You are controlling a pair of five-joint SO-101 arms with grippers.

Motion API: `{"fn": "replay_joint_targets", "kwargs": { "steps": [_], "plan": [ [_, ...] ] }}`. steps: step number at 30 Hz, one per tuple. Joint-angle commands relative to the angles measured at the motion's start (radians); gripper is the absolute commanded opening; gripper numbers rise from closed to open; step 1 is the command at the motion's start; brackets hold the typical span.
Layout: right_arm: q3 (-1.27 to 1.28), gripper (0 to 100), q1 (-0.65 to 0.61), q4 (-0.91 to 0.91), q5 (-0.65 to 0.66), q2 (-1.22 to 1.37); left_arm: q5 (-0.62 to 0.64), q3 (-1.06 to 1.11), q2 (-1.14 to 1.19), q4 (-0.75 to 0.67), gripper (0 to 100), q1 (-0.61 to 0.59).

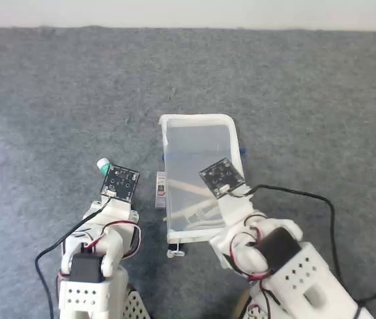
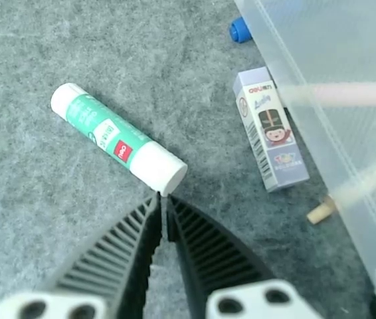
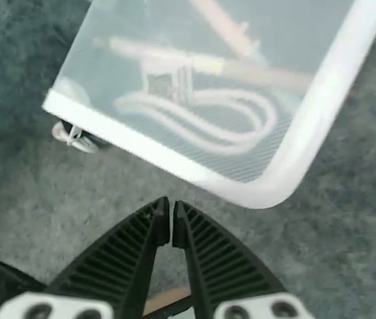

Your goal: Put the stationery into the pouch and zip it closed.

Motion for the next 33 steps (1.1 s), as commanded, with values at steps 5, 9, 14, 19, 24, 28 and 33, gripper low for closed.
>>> {"fn": "replay_joint_targets", "kwargs": {
  "steps": [5,9,14,19,24,28,33],
  "plan": [
    [-0.057,0.6,-0.041,-0.036,-0.025,0.156,0.012,-0.013,-0.017,0.011,1,-0.003],
    [-0.057,0.6,-0.041,-0.079,-0.025,0.257,0.012,-0.013,-0.017,0.011,1,-0.003],
    [-0.057,0.6,-0.019,-0.179,-0.021,0.355,0.012,-0.013,-0.017,0.011,1,-0.003],
    [-0.057,0.6,0.107,-0.329,-0.018,0.392,0.012,-0.013,-0.017,0.011,1,-0.003],
    [-0.057,0.6,0.177,-0.427,-0.018,0.400,0.012,-0.013,-0.017,0.011,1,-0.003],
    [-0.057,0.6,0.213,-0.519,-0.018,0.400,0.012,-0.013,-0.017,0.011,1,-0.003],
    [-0.057,0.6,0.242,-0.657,-0.020,0.427,0.012,-0.013,-0.017,0.011,1,-0.003]
  ]
}}
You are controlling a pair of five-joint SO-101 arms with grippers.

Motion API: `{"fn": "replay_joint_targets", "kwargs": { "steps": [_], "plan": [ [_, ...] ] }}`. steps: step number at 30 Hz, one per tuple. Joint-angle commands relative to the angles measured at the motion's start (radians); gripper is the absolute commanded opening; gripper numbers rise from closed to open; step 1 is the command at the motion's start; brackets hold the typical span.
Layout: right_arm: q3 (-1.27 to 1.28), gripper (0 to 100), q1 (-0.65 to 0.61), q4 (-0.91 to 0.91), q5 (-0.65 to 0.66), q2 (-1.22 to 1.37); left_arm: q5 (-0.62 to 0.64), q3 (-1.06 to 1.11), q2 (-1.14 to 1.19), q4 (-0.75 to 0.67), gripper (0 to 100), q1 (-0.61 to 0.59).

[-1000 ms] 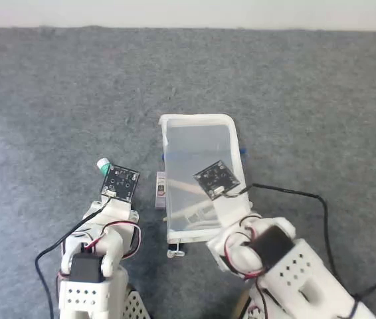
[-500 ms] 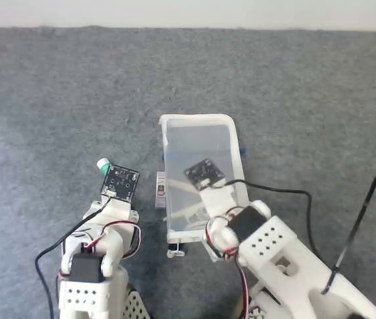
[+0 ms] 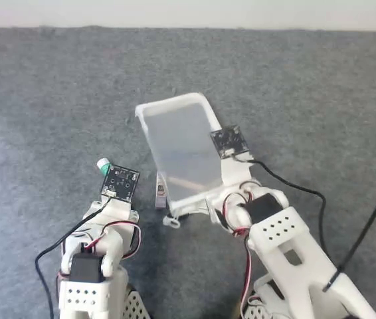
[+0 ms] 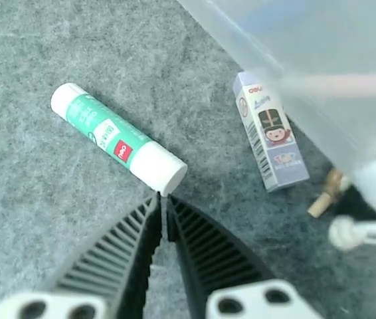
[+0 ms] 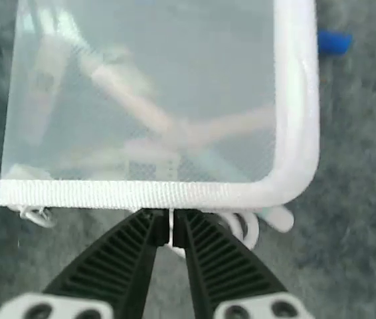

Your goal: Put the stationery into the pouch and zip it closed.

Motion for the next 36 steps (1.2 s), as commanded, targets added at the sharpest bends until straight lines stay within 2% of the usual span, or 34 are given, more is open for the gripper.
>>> {"fn": "replay_joint_targets", "kwargs": {
  "steps": [1,9,15,18,23,31,36],
  "plan": [
    [-0.057,0.6,0.024,-0.102,-0.009,0.039,0.012,-0.013,-0.017,0.011,1,-0.003],
    [-0.057,0.6,0.027,-0.320,-0.008,0.226,0.012,-0.013,-0.017,0.011,1,-0.003],
    [-0.063,0.6,0.047,-0.456,-0.003,0.259,0.012,-0.013,-0.017,0.011,1,-0.003],
    [-0.064,0.6,0.054,-0.486,0.080,0.259,0.012,-0.013,-0.017,0.011,1,-0.003],
    [-0.064,0.6,0.056,-0.461,0.218,0.254,0.012,-0.013,-0.017,0.011,1,-0.003],
    [-0.064,1.3,0.038,-0.272,0.325,0.038,0.012,-0.013,-0.017,0.011,1,-0.003],
    [-0.064,18.1,-0.038,-0.102,0.344,-0.079,0.012,-0.013,-0.017,0.011,1,-0.003]
  ]
}}
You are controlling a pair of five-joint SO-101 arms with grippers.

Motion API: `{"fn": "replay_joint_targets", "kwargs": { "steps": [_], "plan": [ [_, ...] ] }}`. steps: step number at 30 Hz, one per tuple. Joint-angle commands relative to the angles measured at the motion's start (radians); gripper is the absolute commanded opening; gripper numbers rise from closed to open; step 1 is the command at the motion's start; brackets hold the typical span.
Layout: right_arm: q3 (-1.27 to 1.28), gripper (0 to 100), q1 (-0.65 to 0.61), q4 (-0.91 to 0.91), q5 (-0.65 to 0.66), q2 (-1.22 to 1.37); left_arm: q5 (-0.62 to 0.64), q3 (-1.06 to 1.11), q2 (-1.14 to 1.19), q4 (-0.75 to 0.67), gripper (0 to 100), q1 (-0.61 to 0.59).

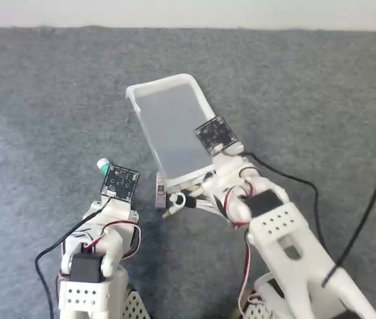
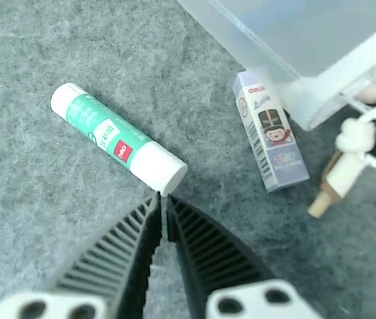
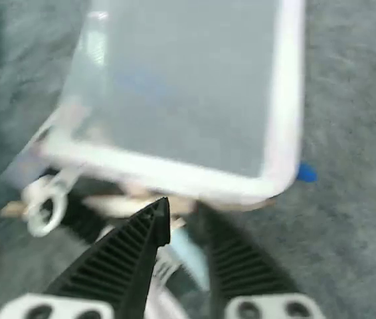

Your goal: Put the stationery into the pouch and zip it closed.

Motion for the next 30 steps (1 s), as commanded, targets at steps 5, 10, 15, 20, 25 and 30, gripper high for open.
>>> {"fn": "replay_joint_targets", "kwargs": {
  "steps": [5,10,15,20,25,30],
  "plan": [
    [-0.064,22.0,-0.130,0.174,0.028,-0.140,0.012,-0.013,-0.017,0.011,1,-0.003],
    [-0.064,20.8,-0.202,0.194,0.035,-0.139,0.012,-0.013,-0.017,0.011,1,-0.003],
    [-0.064,20.8,-0.208,0.194,0.135,-0.139,0.012,-0.013,-0.017,0.011,1,-0.003],
    [-0.063,20.8,-0.208,0.194,0.193,-0.136,0.012,-0.013,-0.017,0.011,1,-0.003],
    [-0.064,20.9,-0.208,0.173,0.195,-0.054,0.012,-0.013,-0.017,0.011,1,-0.003],
    [-0.064,20.9,-0.208,0.102,0.195,0.073,0.012,-0.013,-0.017,0.011,1,-0.003]
  ]
}}
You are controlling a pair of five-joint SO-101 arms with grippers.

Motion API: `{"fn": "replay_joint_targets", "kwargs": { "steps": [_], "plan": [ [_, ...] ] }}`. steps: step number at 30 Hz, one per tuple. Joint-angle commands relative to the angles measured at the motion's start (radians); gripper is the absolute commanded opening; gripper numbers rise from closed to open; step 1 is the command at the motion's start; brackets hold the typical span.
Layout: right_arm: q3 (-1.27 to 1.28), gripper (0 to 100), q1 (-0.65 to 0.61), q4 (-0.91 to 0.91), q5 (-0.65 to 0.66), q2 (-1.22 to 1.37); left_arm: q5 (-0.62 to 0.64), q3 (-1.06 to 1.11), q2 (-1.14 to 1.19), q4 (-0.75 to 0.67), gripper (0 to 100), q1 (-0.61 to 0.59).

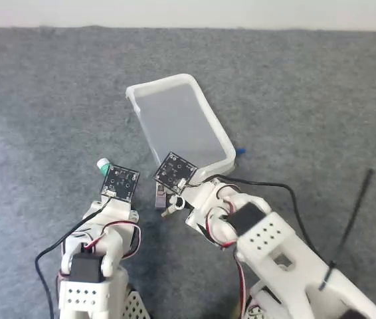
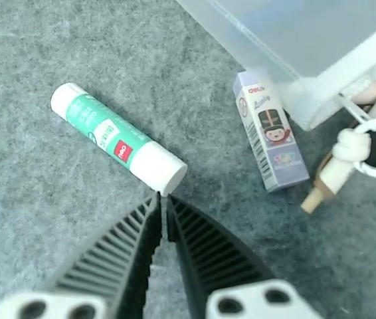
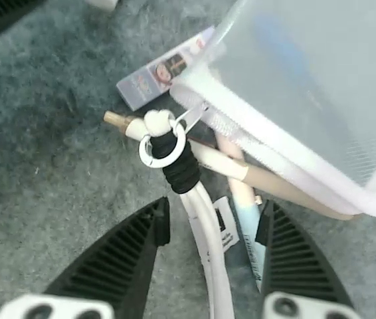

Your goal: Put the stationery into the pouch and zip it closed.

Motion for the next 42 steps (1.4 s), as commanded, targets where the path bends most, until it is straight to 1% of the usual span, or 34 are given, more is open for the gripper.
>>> {"fn": "replay_joint_targets", "kwargs": {
  "steps": [1,11,17,22,24,26,31,34,42],
  "plan": [
    [-0.064,20.9,-0.007,-0.047,0.014,0.061,0.012,-0.013,-0.017,0.011,1,-0.003],
    [-0.063,20.9,-0.007,-0.137,0.015,0.249,0.012,-0.013,-0.017,0.011,1,-0.003],
    [-0.064,19.5,-0.002,-0.145,0.015,0.278,0.012,-0.013,-0.017,0.011,1,-0.003],
    [-0.064,4.6,-0.002,-0.147,0.015,0.280,0.012,-0.013,-0.017,0.011,1,-0.003],
    [-0.074,0.4,-0.002,-0.137,0.015,0.280,0.012,-0.013,-0.017,0.011,1,-0.003],
    [-0.101,0.8,0.002,-0.091,0.014,0.280,0.012,-0.013,-0.017,0.011,1,-0.003],
    [-0.219,0.7,0.058,0.099,0.008,0.278,0.012,-0.013,-0.017,0.011,1,-0.003],
    [-0.245,0.7,0.079,0.150,0.008,0.278,0.012,-0.013,-0.017,0.011,1,-0.003],
    [-0.290,0.7,0.079,0.289,0.008,0.278,0.012,-0.013,-0.017,0.011,1,-0.003]
  ]
}}
